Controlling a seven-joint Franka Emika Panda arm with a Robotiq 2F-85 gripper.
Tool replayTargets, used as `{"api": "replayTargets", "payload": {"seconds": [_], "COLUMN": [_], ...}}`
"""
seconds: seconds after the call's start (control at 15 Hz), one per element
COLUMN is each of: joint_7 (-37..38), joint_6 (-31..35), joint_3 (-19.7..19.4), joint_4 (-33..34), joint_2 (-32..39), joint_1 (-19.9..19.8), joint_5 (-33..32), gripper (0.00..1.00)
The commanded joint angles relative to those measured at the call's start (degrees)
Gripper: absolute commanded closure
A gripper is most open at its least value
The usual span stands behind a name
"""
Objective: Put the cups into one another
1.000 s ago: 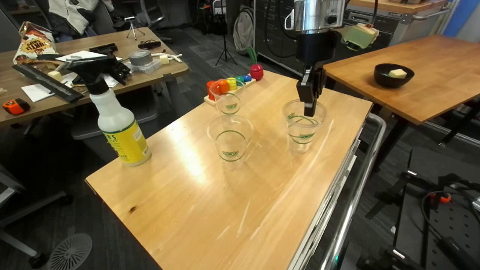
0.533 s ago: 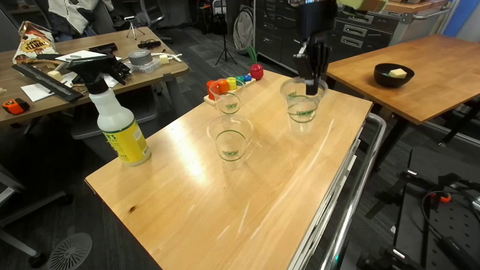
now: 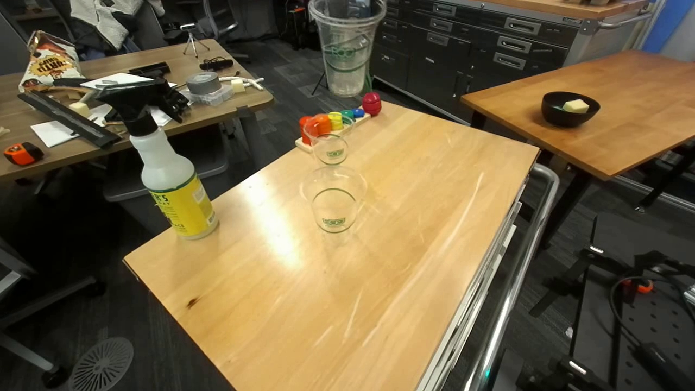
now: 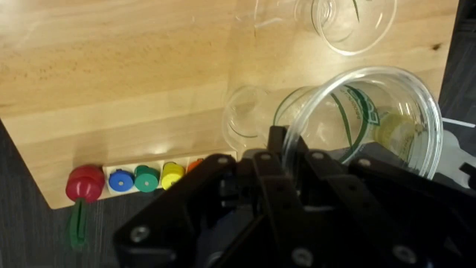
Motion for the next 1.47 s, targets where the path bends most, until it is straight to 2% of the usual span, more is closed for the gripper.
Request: {"api": "replayTargets", "payload": {"seconds": [0.0,0.33,0.67,1.0,1.2,1.4], "joint_7": [1.9,1.1,-0.4,-1.9,-2.9,-3.4], "joint_6": [-1.7,-7.1,-15.1,-20.0,-20.2,-17.3], "joint_3": [0.2,-0.5,-0.2,-0.1,0.2,0.4], "joint_4": [13.1,23.7,31.1,34.5,34.9,34.2], "joint_2": [9.4,18.9,24.1,25.8,27.2,28.3], "joint_1": [0.8,0.5,-0.3,-0.5,-1.0,-1.3], "joint_5": [-1.7,-3.5,-3.0,-3.3,-2.3,-1.6], "gripper": [0.96,0.96,0.96,0.97,0.97,0.97]}}
